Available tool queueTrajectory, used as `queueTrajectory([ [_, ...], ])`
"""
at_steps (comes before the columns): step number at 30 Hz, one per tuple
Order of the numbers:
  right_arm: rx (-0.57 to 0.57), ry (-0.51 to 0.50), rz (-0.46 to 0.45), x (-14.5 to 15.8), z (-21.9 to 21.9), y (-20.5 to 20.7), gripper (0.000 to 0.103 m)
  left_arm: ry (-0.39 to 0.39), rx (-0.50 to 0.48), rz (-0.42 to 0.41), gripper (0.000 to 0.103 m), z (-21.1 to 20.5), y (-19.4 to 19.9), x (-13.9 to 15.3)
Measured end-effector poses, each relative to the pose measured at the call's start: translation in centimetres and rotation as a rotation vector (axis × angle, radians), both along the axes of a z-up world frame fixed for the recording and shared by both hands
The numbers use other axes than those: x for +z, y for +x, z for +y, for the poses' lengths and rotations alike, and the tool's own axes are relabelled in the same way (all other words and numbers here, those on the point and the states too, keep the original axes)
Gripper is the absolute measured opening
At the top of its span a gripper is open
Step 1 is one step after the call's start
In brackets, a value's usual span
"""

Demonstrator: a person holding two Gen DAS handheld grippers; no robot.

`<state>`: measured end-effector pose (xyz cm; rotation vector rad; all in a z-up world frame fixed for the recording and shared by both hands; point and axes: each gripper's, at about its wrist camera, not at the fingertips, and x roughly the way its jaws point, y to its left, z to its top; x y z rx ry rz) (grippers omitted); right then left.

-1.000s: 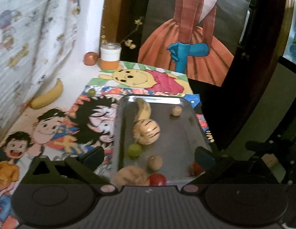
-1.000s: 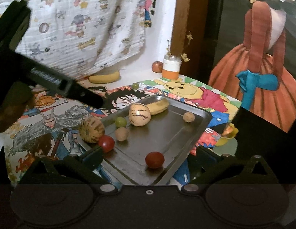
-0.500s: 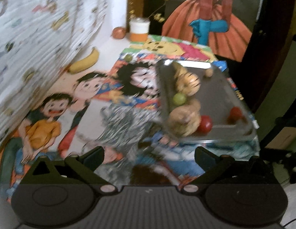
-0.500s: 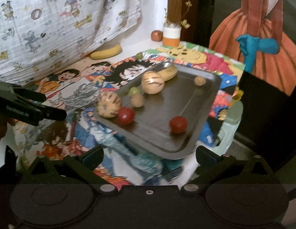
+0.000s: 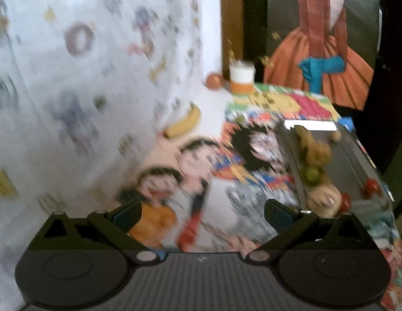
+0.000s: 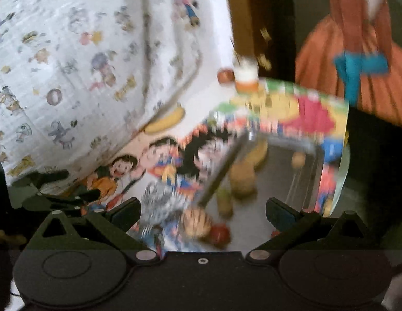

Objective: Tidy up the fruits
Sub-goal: 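Swing the left tool toward the banana beside the cloth while the right follows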

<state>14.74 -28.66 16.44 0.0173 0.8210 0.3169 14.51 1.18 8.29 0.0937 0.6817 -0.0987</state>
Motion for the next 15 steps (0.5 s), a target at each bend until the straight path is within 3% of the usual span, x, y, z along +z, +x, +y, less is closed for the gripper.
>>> queueTrajectory([
  [4, 0.049, -0.019, -0.058, 3.4, 1.6, 2.4, 0.102, 0.038, 0.012, -0.1, 0.103, 0.8, 1.0, 3.0],
  [9, 0.063, 0.035, -0.109, 6.6, 3.5, 6.0, 0.102, 0.051, 0.022, -0.207, 0.103, 1.0, 2.0, 6.2],
  [15, 0.15, 0.145, -0.202, 9.6, 5.5, 10.6, 0.102, 0.112, 0.008, -0.243, 0.103, -0.1, 4.8, 7.2],
])
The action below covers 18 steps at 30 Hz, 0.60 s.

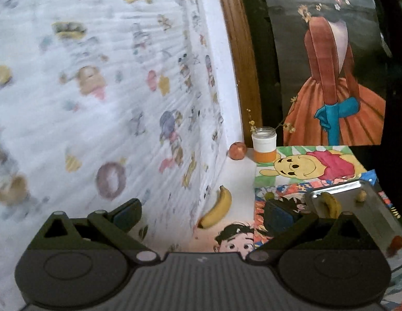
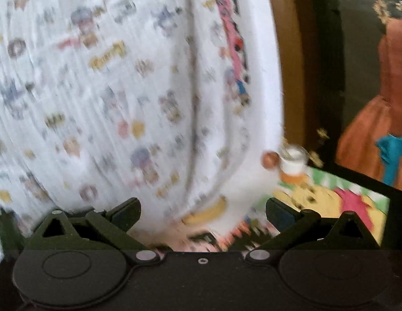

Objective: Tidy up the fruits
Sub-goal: 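Swing the left tool toward the banana beside the cloth while the right follows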

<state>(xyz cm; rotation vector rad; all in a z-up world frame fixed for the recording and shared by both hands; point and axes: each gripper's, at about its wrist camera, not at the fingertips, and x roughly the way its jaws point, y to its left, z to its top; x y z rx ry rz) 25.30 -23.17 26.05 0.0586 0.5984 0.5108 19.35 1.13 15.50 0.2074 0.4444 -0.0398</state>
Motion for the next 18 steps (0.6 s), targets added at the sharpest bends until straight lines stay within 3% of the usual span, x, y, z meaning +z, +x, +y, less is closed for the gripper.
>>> queueTrajectory([
  [6, 0.062, 0.033, -0.088, -0.9, 0.7, 3.8, 0.102, 0.091, -0.037, 0.027, 0.103, -2.2, 2.6, -1.7],
  [12, 0.053, 0.076, -0.128, -3.5, -0.3, 7.5, 0.102, 0.111, -0.046, 0.061, 0.103, -3.5, 5.7, -3.2],
  [18, 0.054, 0.042, -0.098, -7.5, -1.1, 11.3, 0.102, 0.121, -0.029, 0.113, 0.103, -3.8, 9.4, -5.9],
])
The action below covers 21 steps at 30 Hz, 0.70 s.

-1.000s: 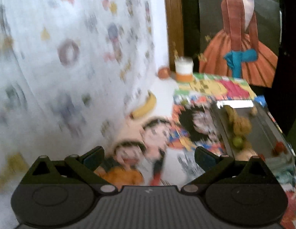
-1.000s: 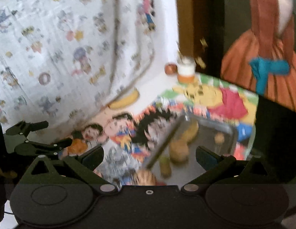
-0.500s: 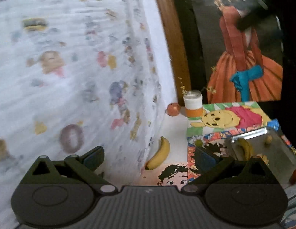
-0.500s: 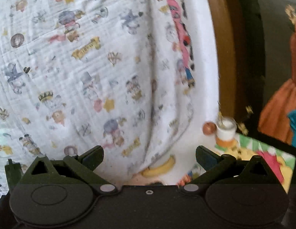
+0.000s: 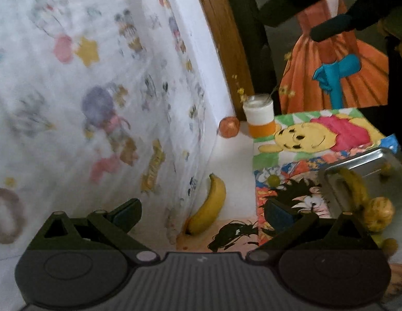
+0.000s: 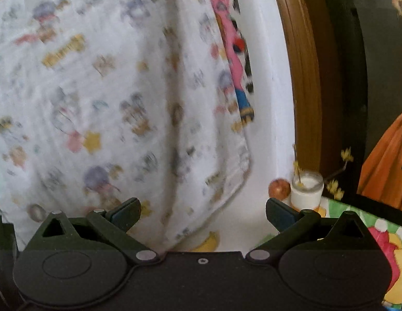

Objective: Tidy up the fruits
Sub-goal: 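Swing the left tool toward the banana beside the cloth while the right follows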

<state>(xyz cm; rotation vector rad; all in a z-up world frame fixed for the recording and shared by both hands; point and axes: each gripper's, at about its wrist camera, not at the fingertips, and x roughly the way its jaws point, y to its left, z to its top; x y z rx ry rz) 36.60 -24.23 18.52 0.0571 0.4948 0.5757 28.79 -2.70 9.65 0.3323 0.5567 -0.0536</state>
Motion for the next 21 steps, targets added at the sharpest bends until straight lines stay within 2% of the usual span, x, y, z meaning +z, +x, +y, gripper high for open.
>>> queueTrajectory([
  [7, 0.002, -0.011, 0.103, -4.9, -0.5, 4.5, 0.102, -0.009, 0.02, 0.078, 0.103, -0.4, 4.2, -4.2],
  [11, -0.008, -0.058, 0.193, -8.7, -0.4, 6.7, 0.102, -0.003, 0.004, 0.111, 0.103, -0.8, 6.2, -6.4],
  [16, -0.032, -0.095, 0.324, -13.3, -0.7, 9.4, 0.1, 0.015, -0.025, 0.091, 0.103, -0.8, 8.6, -8.3],
  [21, -0.014, -0.143, 0.371, -15.7, -1.1, 11.2, 0.091, 0.041, -0.046, 0.098, 0.103, -0.6, 11.0, -9.6],
])
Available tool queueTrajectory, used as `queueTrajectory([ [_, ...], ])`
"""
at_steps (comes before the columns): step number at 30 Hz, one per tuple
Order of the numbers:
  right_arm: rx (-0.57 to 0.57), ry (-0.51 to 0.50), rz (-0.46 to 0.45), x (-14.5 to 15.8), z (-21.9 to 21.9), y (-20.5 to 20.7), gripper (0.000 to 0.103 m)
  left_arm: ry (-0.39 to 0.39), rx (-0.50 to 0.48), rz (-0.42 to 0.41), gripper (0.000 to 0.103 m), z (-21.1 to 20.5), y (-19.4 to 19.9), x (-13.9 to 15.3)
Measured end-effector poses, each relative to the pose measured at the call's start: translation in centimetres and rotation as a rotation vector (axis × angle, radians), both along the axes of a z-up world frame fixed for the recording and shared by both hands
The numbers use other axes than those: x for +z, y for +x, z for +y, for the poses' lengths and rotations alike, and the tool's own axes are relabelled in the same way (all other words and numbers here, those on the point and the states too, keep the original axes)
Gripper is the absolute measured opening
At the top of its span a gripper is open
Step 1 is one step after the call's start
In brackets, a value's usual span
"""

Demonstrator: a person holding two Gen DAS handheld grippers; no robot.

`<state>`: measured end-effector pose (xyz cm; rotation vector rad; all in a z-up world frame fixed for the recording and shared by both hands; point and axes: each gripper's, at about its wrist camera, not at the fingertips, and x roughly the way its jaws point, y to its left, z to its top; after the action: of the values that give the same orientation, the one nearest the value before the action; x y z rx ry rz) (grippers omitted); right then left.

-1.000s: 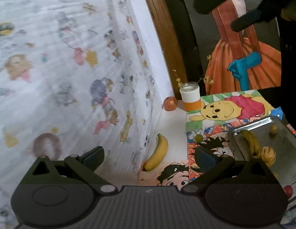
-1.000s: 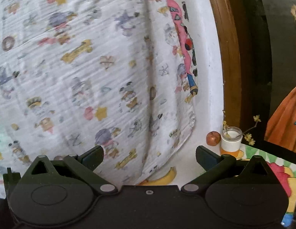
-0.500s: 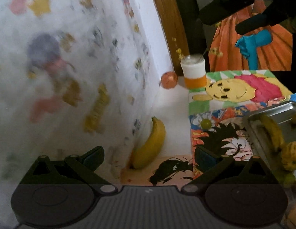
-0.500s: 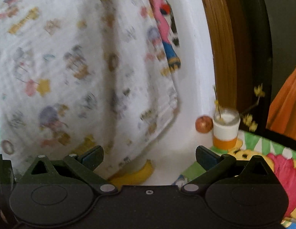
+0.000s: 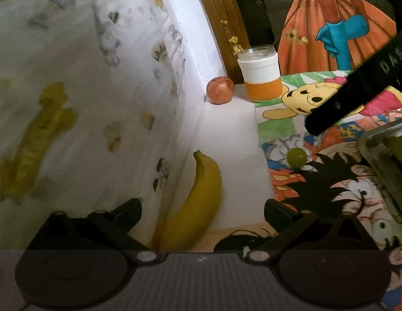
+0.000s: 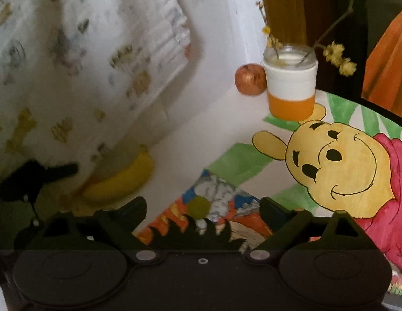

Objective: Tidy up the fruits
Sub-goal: 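Swing the left tool toward the banana beside the cloth while the right follows, then close the left gripper on the banana while the right grasps a green grape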

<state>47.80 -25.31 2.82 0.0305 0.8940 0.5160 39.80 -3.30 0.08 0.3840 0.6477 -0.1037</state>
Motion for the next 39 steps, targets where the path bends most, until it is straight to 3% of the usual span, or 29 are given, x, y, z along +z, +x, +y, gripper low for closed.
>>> queueTrajectory([
  [8, 0.194, -0.185, -0.055, -2.1, 1.7, 0.4, 0.077, 0.036, -0.052, 0.01, 0.1, -0.5, 1.9, -1.9],
  [11, 0.233, -0.226, -0.075, -2.7, 2.3, 0.4, 0.07, 0.05, -0.046, 0.023, 0.094, -0.6, 2.4, -2.4],
  [14, 0.248, -0.269, -0.11, -3.0, 2.6, 0.7, 0.063, 0.062, -0.039, 0.028, 0.08, -0.6, 2.7, -2.5],
  [19, 0.291, -0.235, -0.097, -3.1, 2.8, 1.1, 0.054, 0.057, -0.036, 0.045, 0.065, -0.2, 3.1, -2.5],
  [31, 0.294, -0.202, -0.067, -4.0, 4.0, 1.6, 0.032, -0.012, -0.035, 0.133, 0.058, 0.6, 5.0, -1.9],
  [35, 0.293, -0.194, -0.071, -3.9, 4.2, 1.5, 0.029, -0.027, -0.038, 0.15, 0.055, 0.7, 5.0, -1.8],
  [37, 0.289, -0.19, -0.076, -3.9, 4.2, 1.5, 0.028, -0.003, -0.031, 0.144, 0.043, 0.7, 5.0, -1.9],
  [39, 0.287, -0.177, -0.068, -3.7, 4.2, 1.4, 0.028, 0.005, -0.029, 0.145, 0.041, 0.8, 5.0, -1.9],
])
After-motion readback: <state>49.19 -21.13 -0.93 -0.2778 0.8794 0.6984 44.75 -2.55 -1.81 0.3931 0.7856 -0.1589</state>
